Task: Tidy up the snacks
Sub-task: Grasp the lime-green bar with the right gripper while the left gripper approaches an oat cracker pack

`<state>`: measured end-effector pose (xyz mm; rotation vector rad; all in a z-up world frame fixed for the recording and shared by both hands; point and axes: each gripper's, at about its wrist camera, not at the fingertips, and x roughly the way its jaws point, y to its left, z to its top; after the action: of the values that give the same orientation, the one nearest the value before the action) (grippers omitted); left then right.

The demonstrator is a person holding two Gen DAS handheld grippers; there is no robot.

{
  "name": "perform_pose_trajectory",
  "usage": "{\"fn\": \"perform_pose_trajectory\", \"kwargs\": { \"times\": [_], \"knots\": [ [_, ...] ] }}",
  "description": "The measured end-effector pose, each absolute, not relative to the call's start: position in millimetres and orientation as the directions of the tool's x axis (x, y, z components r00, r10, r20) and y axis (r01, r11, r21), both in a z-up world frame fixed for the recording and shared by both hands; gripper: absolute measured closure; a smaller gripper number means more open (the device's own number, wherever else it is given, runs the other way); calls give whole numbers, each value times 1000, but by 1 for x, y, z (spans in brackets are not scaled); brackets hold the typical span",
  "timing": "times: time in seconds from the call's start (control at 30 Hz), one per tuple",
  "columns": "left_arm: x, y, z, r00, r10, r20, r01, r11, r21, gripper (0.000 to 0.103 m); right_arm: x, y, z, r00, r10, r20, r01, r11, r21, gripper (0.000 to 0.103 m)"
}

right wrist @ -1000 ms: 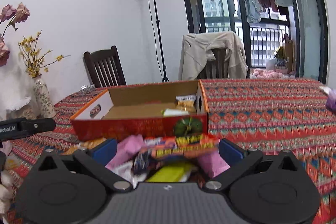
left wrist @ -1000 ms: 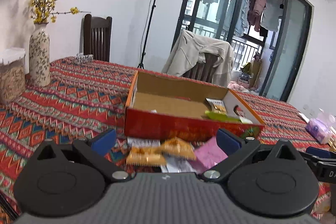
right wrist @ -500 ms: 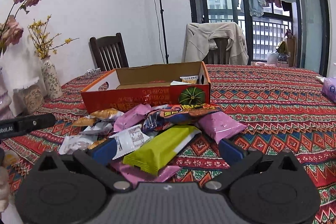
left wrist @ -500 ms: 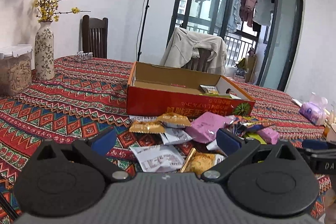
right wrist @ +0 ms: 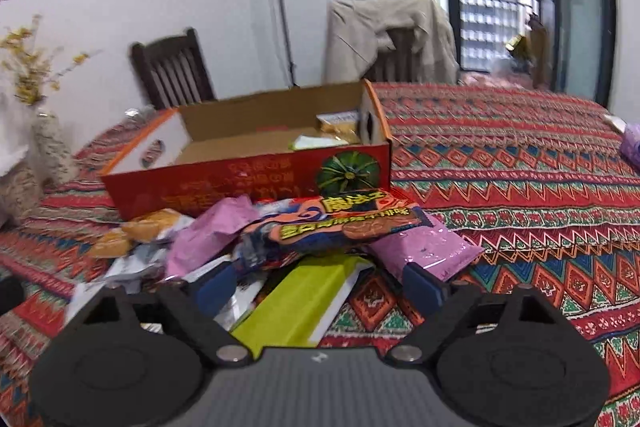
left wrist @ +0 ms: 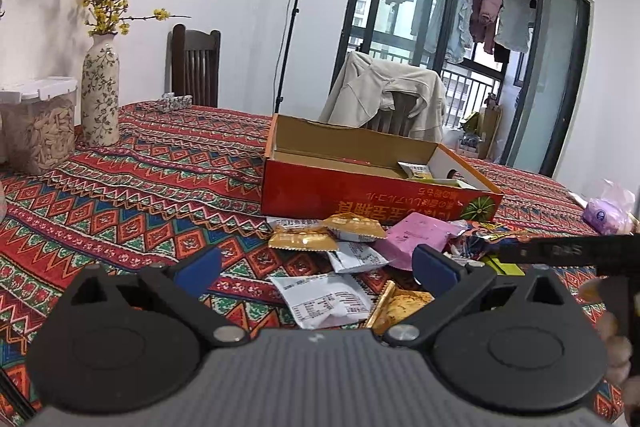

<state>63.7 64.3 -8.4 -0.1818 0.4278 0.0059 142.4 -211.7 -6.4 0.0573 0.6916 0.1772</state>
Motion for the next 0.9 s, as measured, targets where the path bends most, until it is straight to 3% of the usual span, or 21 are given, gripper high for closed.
{"fn": "perform_pose_trajectory", "kwargs": {
  "times": [0.2, 0.3, 0.47, 0.67, 0.9],
  "knots": [
    [65, 71, -11, 907, -29, -421, -53, 982, -182, 0, 158, -201, -25, 706, 158, -690, -120, 987, 103, 38],
    [64, 72, -12, 907, -29, -420, -52, 982, -181, 0, 151, -206, -29, 705, 162, -690, -132, 986, 97, 43],
    [67, 73, -15, 902, -35, -431, -54, 980, -193, 0, 141, -218, -33, 695, 143, -705, -149, 987, 53, 62],
    [71, 69, -20, 888, -38, -458, -54, 981, -187, 0, 133, -225, -39, 708, 171, -685, -181, 982, 58, 67],
    [73, 67, -23, 880, -33, -473, -59, 982, -178, 0, 106, -230, -31, 784, 182, -594, -183, 981, 60, 69]
  ]
}}
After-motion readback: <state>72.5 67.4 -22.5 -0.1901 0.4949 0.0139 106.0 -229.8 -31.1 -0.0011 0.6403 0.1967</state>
